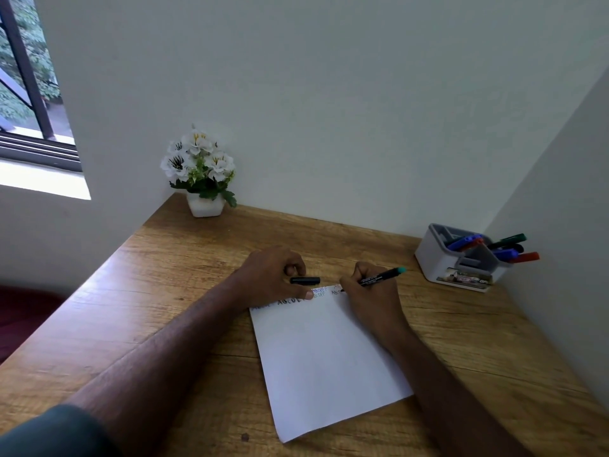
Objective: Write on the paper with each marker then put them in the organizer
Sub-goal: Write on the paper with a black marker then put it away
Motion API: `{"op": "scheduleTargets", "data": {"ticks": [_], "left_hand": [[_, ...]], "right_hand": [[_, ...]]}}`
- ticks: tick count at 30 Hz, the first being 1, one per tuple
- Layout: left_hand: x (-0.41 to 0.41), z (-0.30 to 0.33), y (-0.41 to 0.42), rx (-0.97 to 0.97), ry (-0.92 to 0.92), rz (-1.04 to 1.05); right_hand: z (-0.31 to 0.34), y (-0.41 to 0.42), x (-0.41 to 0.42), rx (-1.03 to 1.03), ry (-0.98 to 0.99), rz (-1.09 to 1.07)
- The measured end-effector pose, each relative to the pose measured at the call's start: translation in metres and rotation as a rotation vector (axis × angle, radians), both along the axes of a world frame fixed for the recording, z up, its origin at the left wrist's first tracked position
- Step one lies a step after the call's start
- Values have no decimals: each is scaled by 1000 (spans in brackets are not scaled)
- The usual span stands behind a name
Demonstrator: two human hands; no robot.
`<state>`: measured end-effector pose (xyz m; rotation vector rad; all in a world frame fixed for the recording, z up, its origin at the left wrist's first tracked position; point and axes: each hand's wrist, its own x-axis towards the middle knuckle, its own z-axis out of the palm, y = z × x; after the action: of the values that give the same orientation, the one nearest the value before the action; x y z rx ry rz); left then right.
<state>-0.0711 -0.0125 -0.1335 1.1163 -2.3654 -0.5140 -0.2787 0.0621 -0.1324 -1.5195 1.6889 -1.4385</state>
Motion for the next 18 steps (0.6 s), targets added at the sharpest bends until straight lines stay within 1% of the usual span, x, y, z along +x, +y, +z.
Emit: {"op": "scheduleTargets", "data": {"ticks": [4,8,18], "left_hand": [[1,0,0,9,4,0],[0,0,-1,23,10,3],[0,2,2,37,13,4]], "right_hand": [[2,2,0,9,11,12],[3,2,2,-2,-23,-2],[2,2,0,-2,-7,13]]}}
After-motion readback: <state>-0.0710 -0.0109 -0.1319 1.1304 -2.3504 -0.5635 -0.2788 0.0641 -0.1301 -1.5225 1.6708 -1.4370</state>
